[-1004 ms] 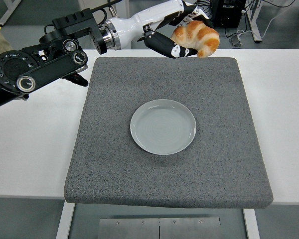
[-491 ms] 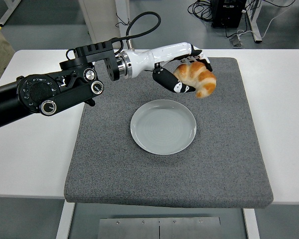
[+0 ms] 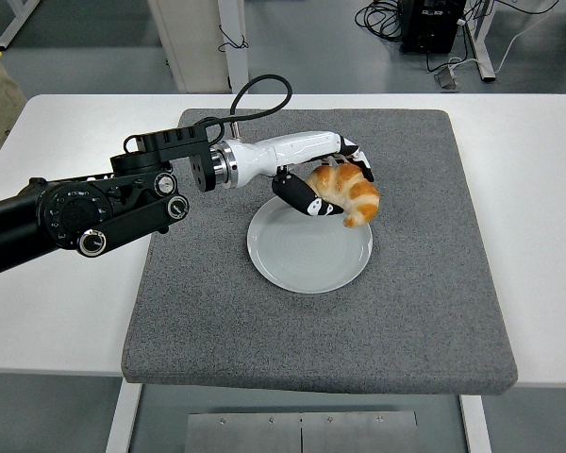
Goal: Place the bread on the plate
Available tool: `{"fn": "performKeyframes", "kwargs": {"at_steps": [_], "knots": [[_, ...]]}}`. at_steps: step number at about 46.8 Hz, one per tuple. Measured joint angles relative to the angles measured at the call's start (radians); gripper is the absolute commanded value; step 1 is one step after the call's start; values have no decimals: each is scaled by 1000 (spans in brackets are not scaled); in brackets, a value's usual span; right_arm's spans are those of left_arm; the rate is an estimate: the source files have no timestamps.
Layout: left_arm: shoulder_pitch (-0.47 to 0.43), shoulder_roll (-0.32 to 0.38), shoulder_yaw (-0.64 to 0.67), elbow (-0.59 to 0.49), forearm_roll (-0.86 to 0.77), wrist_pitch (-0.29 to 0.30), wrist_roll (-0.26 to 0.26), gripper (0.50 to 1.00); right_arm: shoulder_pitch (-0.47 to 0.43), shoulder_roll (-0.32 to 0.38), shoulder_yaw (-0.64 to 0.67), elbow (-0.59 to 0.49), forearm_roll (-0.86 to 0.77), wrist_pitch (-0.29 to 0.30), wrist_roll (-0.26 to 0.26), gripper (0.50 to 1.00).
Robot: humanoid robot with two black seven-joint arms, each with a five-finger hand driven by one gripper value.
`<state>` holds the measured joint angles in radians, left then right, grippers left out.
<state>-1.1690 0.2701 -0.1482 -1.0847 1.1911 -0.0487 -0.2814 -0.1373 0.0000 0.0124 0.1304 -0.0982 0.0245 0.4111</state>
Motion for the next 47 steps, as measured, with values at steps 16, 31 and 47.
{"fn": "performKeyframes", "kwargs": {"at_steps": [16, 31, 47], "knots": [[27, 26, 53, 6, 97, 31, -1, 500, 0, 0, 0, 0, 0, 0, 0, 1000], [56, 24, 90, 54, 98, 84, -13, 500, -1, 0, 0, 0, 0, 0, 0, 1000], [77, -13, 89, 79, 93, 131, -26, 500, 0, 0, 0, 0, 0, 0, 0, 1000]]}}
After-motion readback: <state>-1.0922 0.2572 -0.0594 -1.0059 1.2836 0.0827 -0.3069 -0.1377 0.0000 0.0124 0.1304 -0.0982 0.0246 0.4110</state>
